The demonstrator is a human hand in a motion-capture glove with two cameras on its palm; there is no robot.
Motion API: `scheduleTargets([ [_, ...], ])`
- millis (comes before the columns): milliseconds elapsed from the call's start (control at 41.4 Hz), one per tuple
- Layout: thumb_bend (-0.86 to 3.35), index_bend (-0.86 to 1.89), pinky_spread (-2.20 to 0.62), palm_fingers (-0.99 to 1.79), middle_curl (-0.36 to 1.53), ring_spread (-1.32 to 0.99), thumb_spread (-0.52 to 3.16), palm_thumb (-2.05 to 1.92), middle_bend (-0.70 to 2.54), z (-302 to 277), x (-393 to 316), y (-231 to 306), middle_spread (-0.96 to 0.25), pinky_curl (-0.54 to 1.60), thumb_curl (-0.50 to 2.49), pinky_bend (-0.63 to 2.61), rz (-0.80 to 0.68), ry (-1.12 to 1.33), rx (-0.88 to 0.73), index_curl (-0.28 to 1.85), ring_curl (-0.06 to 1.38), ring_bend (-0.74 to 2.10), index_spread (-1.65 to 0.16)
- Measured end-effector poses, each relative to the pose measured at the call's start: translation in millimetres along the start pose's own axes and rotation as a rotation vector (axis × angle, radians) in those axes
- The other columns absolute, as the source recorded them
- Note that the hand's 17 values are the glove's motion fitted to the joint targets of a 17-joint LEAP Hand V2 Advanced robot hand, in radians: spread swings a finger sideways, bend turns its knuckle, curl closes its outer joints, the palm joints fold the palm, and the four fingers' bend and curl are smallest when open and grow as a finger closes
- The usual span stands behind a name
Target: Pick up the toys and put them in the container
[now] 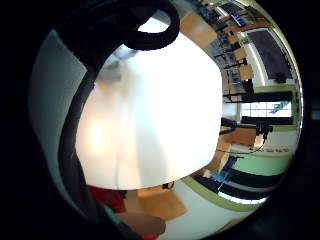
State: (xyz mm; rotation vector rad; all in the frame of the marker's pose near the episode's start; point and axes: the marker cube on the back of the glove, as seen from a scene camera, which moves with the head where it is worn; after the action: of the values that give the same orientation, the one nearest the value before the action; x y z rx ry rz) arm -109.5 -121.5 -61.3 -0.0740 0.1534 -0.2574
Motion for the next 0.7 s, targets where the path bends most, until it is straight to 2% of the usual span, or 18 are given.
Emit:
scheduleTargets([
  [217, -0.07, 0.16, 0.05, -0.1, 0.4, -0.07, 1.11, -0.07, 0.16, 44, 20, 8, -0.09, 0.32, 0.36, 0.79, 0.086, 0.059, -0.054, 0.54, 0.22, 0.31, -0.42],
  [483, -0.05, 0.16, 0.06, -0.08, 0.36, -0.06, 1.1, -0.06, 0.15, 71, 33, -31, -0.08, 0.31, 0.31, 0.75, 0.153, 0.092, 0.014, 0.48, 0.23, 0.27, -0.39],
  [701, -0.05, 0.17, 0.05, -0.07, 0.34, -0.06, 1.1, -0.05, 0.16, 83, 27, -65, -0.08, 0.32, 0.29, 0.74, 0.15, -0.014, -0.004, 0.45, 0.24, 0.26, -0.38],
])
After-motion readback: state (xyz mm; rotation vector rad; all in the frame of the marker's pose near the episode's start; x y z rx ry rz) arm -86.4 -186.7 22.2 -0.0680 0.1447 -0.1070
